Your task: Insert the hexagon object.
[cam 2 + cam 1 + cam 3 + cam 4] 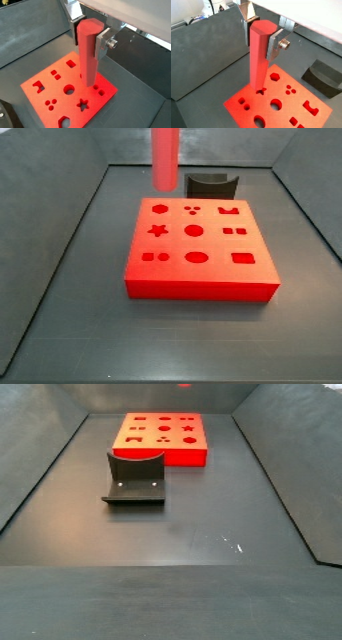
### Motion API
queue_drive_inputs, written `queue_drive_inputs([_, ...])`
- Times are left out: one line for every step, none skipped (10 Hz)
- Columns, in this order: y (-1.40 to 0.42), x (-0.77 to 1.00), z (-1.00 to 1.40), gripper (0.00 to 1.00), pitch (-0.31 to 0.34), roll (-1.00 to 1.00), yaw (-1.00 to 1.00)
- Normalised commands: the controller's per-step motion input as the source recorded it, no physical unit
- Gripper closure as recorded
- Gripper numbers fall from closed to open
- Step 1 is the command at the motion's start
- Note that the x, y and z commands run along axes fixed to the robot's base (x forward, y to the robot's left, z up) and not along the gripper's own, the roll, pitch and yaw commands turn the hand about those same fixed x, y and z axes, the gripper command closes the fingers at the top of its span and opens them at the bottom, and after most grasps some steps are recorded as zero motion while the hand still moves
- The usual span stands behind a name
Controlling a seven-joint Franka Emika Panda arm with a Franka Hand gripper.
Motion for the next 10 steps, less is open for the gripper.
queue_drive_inputs([0.02, 0.0, 0.0, 1.0, 0.0, 0.0, 0.0])
queue_drive_inputs([0.43, 0.01, 0.0, 1.0, 0.0, 0.0, 0.0])
queue_drive_inputs([0.77, 0.0, 0.0, 1.0, 0.0, 0.0, 0.32])
queue_drive_inputs([0.74, 0.0, 0.06, 1.0, 0.02, 0.0, 0.37])
queue_drive_inputs([0.62, -0.09, 0.04, 1.0, 0.016, 0.0, 0.59])
queue_drive_inputs([0.37, -0.07, 0.0, 1.0, 0.0, 0.02, 0.79])
queue_drive_inputs([0.3, -0.06, 0.0, 1.0, 0.0, 0.05, 0.83])
queue_drive_inputs([0.15, -0.05, 0.0, 1.0, -0.021, 0.09, 0.93])
queue_drive_inputs([0.0, -0.02, 0.0, 1.0, -0.037, 0.14, 1.0])
queue_drive_inputs([0.0, 0.0, 0.0, 1.0, -0.01, 0.15, 1.0])
